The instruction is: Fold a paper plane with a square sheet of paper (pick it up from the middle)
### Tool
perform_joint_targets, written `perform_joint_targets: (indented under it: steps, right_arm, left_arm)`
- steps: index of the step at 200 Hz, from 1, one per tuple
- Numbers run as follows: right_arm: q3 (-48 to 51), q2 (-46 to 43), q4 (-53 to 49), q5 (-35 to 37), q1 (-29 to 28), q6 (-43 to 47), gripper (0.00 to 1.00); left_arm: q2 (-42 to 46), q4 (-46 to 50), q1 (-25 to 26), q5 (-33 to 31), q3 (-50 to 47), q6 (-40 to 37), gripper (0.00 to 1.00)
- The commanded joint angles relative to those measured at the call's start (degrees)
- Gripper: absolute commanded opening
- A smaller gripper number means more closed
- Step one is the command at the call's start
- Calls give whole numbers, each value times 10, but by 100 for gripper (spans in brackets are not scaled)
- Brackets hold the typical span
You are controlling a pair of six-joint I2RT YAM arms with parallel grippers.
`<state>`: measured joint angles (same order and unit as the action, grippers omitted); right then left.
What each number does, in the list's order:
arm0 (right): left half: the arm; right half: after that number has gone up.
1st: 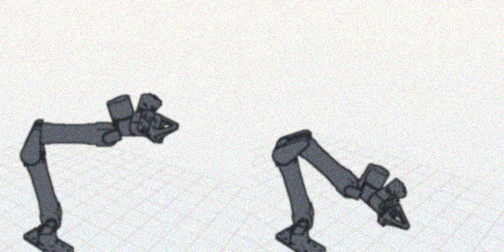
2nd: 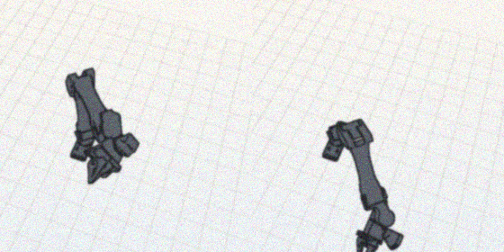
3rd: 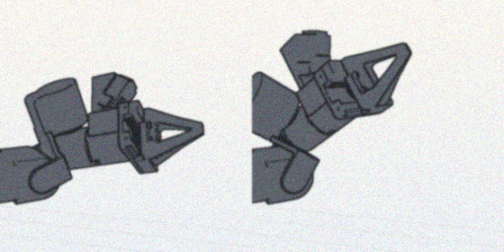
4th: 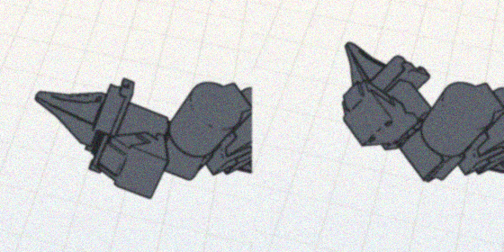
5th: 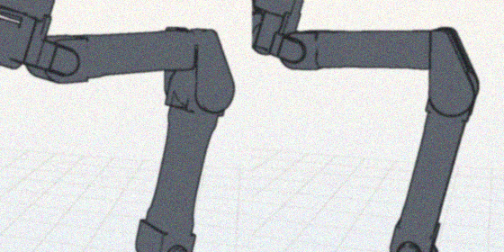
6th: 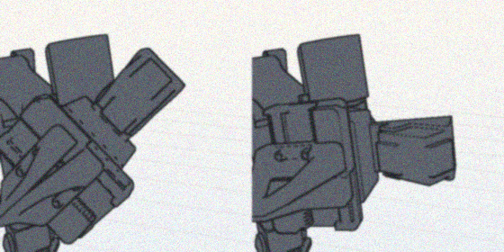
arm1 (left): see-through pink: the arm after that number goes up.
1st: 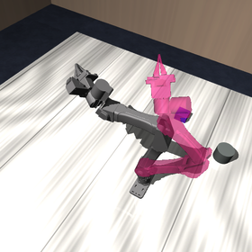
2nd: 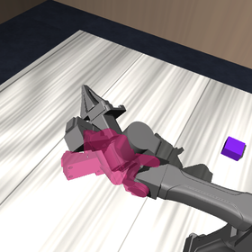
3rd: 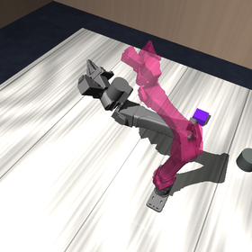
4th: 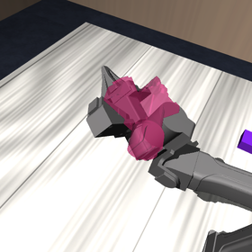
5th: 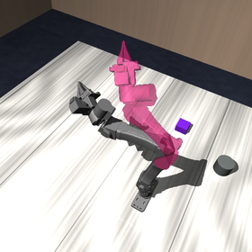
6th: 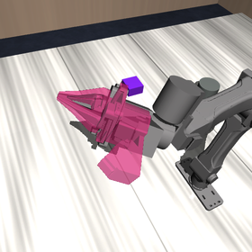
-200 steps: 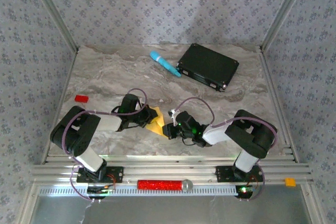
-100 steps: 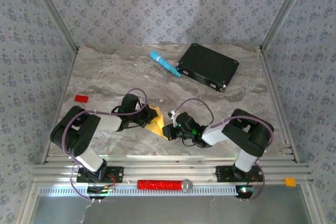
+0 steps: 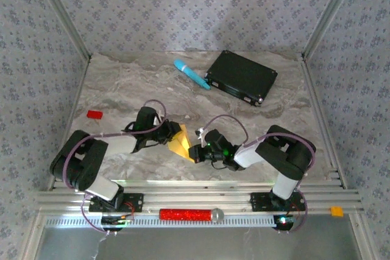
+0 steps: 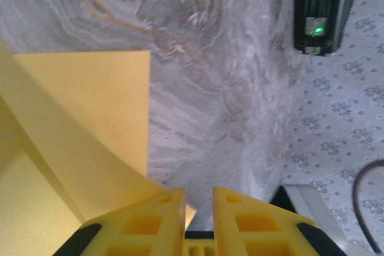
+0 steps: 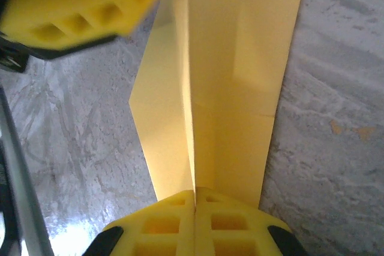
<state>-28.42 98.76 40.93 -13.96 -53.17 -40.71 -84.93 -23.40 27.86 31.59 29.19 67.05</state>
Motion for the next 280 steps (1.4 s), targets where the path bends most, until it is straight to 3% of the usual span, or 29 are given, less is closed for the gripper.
perform_joint_targets:
  steps: [1, 70, 142, 241, 280]
  right_arm:
    - [-18, 21, -37, -50, 8, -34, 0]
    - [-30, 55, -33, -106, 36, -88, 0]
    - [5, 69, 36, -74, 31, -114, 0]
    - [23, 95, 85, -51, 17, -142, 0]
    - [21, 99, 85, -54, 16, -147, 0]
  left_arm:
    - [48, 41, -6, -9, -10, -20, 20]
    - [143, 70, -7, -42, -73, -14, 18]
    - [39, 6, -2, 22, -27, -23, 12]
    - [-64, -87, 11, 23, -14, 2, 8]
    - [-61, -66, 12, 16, -12, -9, 9]
